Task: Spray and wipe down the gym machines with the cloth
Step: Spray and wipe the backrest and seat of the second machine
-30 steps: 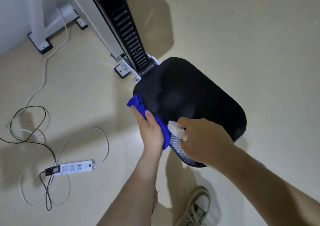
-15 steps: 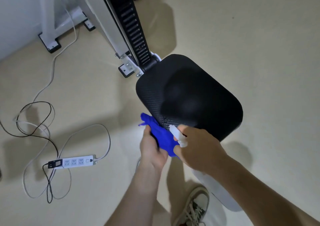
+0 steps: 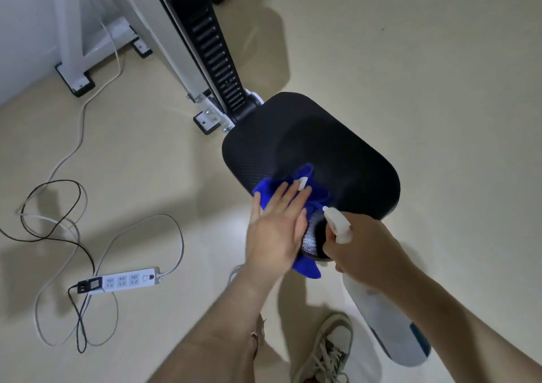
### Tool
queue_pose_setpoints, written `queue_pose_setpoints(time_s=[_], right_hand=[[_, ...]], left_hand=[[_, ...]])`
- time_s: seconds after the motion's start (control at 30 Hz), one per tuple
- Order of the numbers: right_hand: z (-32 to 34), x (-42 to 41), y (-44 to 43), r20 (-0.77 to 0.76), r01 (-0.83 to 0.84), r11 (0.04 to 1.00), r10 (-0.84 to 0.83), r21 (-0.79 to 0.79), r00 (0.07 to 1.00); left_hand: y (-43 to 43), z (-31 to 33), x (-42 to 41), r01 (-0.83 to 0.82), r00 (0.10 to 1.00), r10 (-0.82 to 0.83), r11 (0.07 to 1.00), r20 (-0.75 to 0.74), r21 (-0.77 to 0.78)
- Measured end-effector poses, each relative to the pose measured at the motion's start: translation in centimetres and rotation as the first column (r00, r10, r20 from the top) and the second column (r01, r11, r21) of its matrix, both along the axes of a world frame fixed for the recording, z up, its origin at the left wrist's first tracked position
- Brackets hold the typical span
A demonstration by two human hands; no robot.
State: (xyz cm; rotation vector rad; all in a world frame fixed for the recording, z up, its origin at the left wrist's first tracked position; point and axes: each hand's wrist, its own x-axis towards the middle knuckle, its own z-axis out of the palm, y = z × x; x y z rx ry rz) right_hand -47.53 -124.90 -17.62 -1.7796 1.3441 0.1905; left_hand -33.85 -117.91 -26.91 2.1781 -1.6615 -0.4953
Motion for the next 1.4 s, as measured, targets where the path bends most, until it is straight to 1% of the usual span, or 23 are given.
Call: queue_pose_setpoints(time_s=[0.03,0.07,0.13,0.2,0.23,0.27,0.3,0.37,0.47,0.57,0.67,0.73,0.8,0.87,0.97,1.07,1.17,1.23,1.27,1.3,1.37,1.4], right_hand=[[0.0,-0.2,0.0,-0.009,-0.013,1.0,0.013,-0.011,1.0],[0.0,-0.4,-0.1,-0.018,-0.031,0.999,0.031,-0.029,0.999],[-0.3,-0.9,-0.5,-0.014,-0.037,0.998,0.036,-0.057,0.999],[-0.8,-1.4,-0.9,0.005,-0.002,0.999,0.002,-0.051,1.0],[-0.8,-1.7,-1.2,0.012,0.029,0.999,-0.028,-0.045,1.0],[-0.8,-2.3,-1.5,0.025,0.07,0.997,-0.069,-0.041,0.997],[-0.7,-2.8,-1.7,0.037,0.109,0.993,-0.107,-0.044,0.994],[-0.4,-3.8,-2.1,0.052,0.167,0.985,-0.165,-0.047,0.985],[0.0,-5.0,-2.8,0.076,0.213,0.975,-0.208,-0.061,0.975],[0.2,-5.8,-3.9,0.047,0.222,0.972,-0.219,-0.081,0.975],[0.7,-6.2,-5.4,0.039,0.206,0.975,-0.204,-0.085,0.978],[1.1,-5.9,-6.5,0.043,0.15,0.984,-0.146,-0.092,0.988],[1.0,-5.2,-7.7,0.018,0.064,0.992,-0.062,-0.113,0.998],[0.7,-4.1,-9.4,-0.015,0.01,0.991,-0.012,-0.135,1.0],[0.6,-2.4,-11.8,-0.089,-0.039,0.99,0.027,-0.134,0.996],[0.5,-1.0,-14.0,-0.094,-0.057,0.987,0.043,-0.148,0.995],[0.2,0.1,-15.9,-0.118,-0.057,0.984,0.037,-0.168,0.992],[0.1,0.6,-16.9,-0.126,-0.04,0.985,0.018,-0.169,0.992],[0.0,0.8,-17.3,-0.12,-0.029,0.986,0.009,-0.166,0.993],[0.0,1.0,-17.7,-0.113,-0.015,0.988,-0.003,-0.155,0.994],[0.1,1.3,-18.5,-0.094,-0.013,0.993,0.002,-0.12,0.996],[0.1,1.4,-18.8,-0.084,-0.032,0.993,0.023,-0.112,0.996]], left_hand=[[-0.3,-0.4,2.1,0.039,0.999,-0.039,0.999,0.025,0.004],[-1.0,-0.9,4.0,0.025,0.999,-0.027,0.999,0.04,0.04],[-3.1,-1.6,6.4,-0.134,0.99,0.126,0.98,0.066,0.145],[-4.9,-1.9,6.9,-0.292,0.956,0.282,0.936,0.079,0.195],[-5.4,-1.7,6.3,-0.328,0.945,0.321,0.923,0.067,0.2],[-5.6,-1.3,5.1,-0.321,0.947,0.314,0.927,0.068,0.192],[-5.2,-1.0,3.8,-0.281,0.959,0.271,0.944,0.082,0.17],[-3.6,0.1,0.2,-0.125,0.989,0.115,0.984,0.089,0.127],[-1.5,1.3,-4.2,0.13,0.987,-0.139,0.986,0.078,0.105],[-1.2,1.6,-5.5,0.303,0.941,-0.318,0.944,0.119,0.128],[-3.0,1.8,-4.8,0.5,0.846,-0.517,0.854,0.129,0.144],[-5.5,1.4,-3.6,0.576,0.8,-0.588,0.809,0.12,0.117],[-8.6,0.9,-2.0,0.538,0.825,-0.546,0.838,0.147,0.094],[-12.3,0.1,-0.1,0.422,0.888,-0.432,0.902,0.16,0.094],[-17.0,-1.0,4.0,0.238,0.955,-0.251,0.966,0.157,0.101],[-19.7,-1.8,8.8,0.031,0.989,-0.058,0.981,0.138,0.191],[-20.5,-2.1,9.8,-0.052,0.986,0.016,0.976,0.167,0.211],[-20.3,-1.7,7.7,-0.038,0.982,0.004,0.983,0.187,0.181],[-19.9,-1.2,5.8,0.023,0.985,-0.05,0.986,0.166,0.166],[-19.2,-0.6,3.6,0.119,0.982,-0.141,0.979,0.127,0.163],[-17.3,0.6,-0.7,0.31,0.94,-0.33,0.933,0.09,0.184],[-16.4,1.1,-2.3,0.362,0.92,-0.382,0.914,0.083,0.184]])
